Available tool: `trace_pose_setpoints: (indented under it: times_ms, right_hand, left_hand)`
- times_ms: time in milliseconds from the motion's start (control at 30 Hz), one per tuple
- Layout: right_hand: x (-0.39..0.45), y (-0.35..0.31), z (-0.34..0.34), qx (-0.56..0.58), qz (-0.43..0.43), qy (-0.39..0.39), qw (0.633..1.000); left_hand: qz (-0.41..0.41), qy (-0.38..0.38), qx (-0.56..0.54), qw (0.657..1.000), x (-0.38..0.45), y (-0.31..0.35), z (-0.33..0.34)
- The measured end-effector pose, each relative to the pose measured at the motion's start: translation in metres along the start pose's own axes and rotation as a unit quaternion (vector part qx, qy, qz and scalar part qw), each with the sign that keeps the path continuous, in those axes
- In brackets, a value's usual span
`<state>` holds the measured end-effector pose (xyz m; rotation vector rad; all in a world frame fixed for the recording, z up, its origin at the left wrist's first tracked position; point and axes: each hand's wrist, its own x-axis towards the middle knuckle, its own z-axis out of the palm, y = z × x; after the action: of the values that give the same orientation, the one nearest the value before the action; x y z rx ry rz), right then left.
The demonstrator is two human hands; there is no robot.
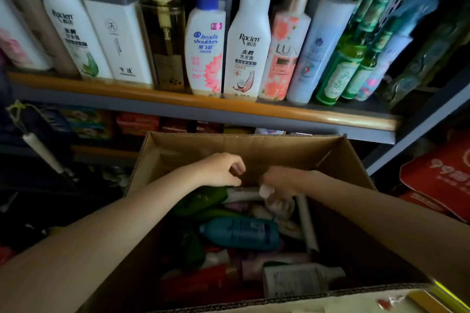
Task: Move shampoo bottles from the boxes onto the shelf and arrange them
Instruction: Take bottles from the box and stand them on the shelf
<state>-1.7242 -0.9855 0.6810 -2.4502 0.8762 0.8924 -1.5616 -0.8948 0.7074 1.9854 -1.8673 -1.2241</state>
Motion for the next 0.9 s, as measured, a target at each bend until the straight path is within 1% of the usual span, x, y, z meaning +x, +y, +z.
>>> trace_pose_setpoints:
  times_ms: [67, 100, 167, 233, 300, 333, 400, 467, 500, 533, 600, 700, 767, 800, 900]
  right_hand:
    - [-0.021, -0.007, -0.034, 0.087, -0.043, 0.047, 0.994]
    - [-0.034, -0.013, -0.052, 0.140, -0.063, 0.067, 0.986]
    - [-0.056, -0.025, -0.088, 0.198, -0.101, 0.113, 0.968]
    - [-0.074, -0.038, -0.119, 0.232, -0.126, 0.158, 0.952]
    - [-0.091, -0.055, -0.144, 0.256, -0.150, 0.218, 0.930]
    - [-0.098, -0.062, -0.154, 0.274, -0.166, 0.254, 0.913]
    - [-0.108, -0.074, -0.172, 0.354, -0.207, 0.310, 0.858]
    - [-0.116, -0.082, -0.184, 0.465, -0.236, 0.316, 0.792]
    - [-0.119, -0.085, -0.188, 0.498, -0.247, 0.307, 0.772]
    - [-0.120, -0.086, -0.191, 0.512, -0.255, 0.297, 0.765]
    - [-0.124, -0.091, -0.195, 0.518, -0.270, 0.281, 0.761]
    - [-0.131, -0.099, -0.202, 0.470, -0.304, 0.293, 0.776]
    - [-0.135, -0.108, -0.213, 0.430, -0.305, 0.328, 0.784]
    - [-0.136, -0.113, -0.222, 0.417, -0.306, 0.357, 0.778]
    - [-0.140, -0.126, -0.249, 0.393, -0.317, 0.448, 0.737]
  left_hand:
    - [0.003, -0.040, 0.013, 0.999, -0.007, 0.005, -0.008]
    - [0.007, -0.041, 0.018, 0.999, -0.010, 0.007, -0.012]
    - [0.020, -0.022, -0.006, 1.000, -0.019, 0.011, -0.021]
    - [0.033, -0.001, -0.091, 0.995, -0.034, 0.018, -0.038]
    - [0.042, 0.017, -0.179, 0.983, -0.053, 0.026, -0.060]
    - [0.058, 0.029, -0.209, 0.976, -0.063, 0.030, -0.072]
    - [0.093, 0.062, -0.264, 0.958, -0.082, 0.036, -0.096]
    - [0.121, 0.111, -0.287, 0.944, -0.101, 0.043, -0.118]
    - [0.134, 0.137, -0.291, 0.937, -0.109, 0.047, -0.130]
    - [0.144, 0.166, -0.290, 0.931, -0.116, 0.050, -0.141]
    - [0.166, 0.220, -0.290, 0.916, -0.127, 0.056, -0.164]
    - [0.204, 0.282, -0.265, 0.899, -0.137, 0.067, -0.195]
    - [0.232, 0.322, -0.240, 0.886, -0.139, 0.077, -0.210]
    - [0.245, 0.345, -0.219, 0.879, -0.138, 0.082, -0.216]
    - [0.280, 0.406, -0.168, 0.854, -0.138, 0.097, -0.231]
